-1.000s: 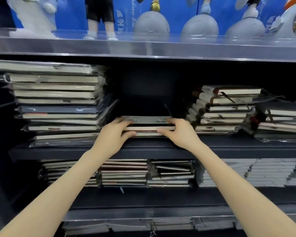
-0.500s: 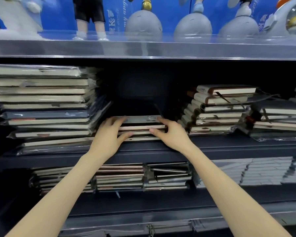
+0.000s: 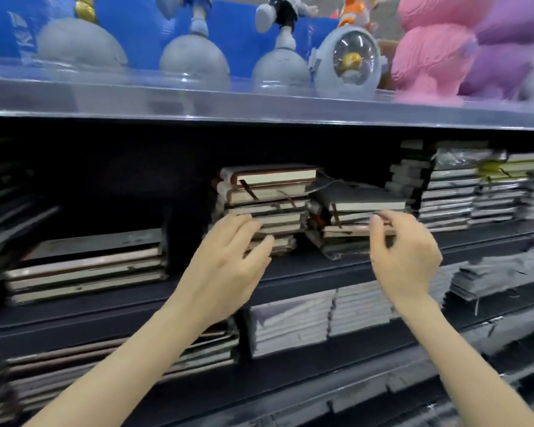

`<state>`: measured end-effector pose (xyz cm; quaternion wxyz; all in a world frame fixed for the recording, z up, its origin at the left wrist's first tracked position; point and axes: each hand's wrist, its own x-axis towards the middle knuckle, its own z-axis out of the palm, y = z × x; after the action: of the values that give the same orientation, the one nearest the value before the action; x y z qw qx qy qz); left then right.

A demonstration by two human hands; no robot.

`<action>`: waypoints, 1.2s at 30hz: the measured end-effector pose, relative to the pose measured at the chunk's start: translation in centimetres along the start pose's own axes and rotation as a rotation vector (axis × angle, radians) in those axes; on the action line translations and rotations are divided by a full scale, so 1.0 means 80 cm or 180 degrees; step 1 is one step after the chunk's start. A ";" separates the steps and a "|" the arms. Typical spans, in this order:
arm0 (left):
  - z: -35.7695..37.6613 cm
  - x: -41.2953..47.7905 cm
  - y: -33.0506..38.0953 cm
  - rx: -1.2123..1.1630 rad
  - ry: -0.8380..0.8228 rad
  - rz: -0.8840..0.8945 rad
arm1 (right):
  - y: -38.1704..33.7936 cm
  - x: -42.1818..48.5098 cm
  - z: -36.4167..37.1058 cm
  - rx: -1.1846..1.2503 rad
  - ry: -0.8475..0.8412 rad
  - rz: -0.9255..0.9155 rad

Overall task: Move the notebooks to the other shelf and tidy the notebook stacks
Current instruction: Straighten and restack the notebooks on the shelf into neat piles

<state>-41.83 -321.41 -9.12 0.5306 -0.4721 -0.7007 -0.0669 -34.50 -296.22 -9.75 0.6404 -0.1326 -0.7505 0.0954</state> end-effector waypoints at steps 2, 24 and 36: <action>0.025 0.023 0.023 -0.0043 -0.0037 0.0240 | 0.047 0.035 0.010 -0.0297 -0.0367 0.0568; 0.051 0.109 0.050 0.1219 0.0167 -0.1190 | 0.145 0.124 -0.037 0.2548 -0.2436 0.3048; 0.039 0.092 0.023 0.0924 -0.0983 -0.1262 | 0.083 0.122 -0.035 0.3840 -0.1492 0.3402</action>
<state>-42.53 -314.16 -5.29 0.4562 -0.2496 -0.8541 0.0043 -32.60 -286.83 -2.22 0.2976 -0.0818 -0.5206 0.7961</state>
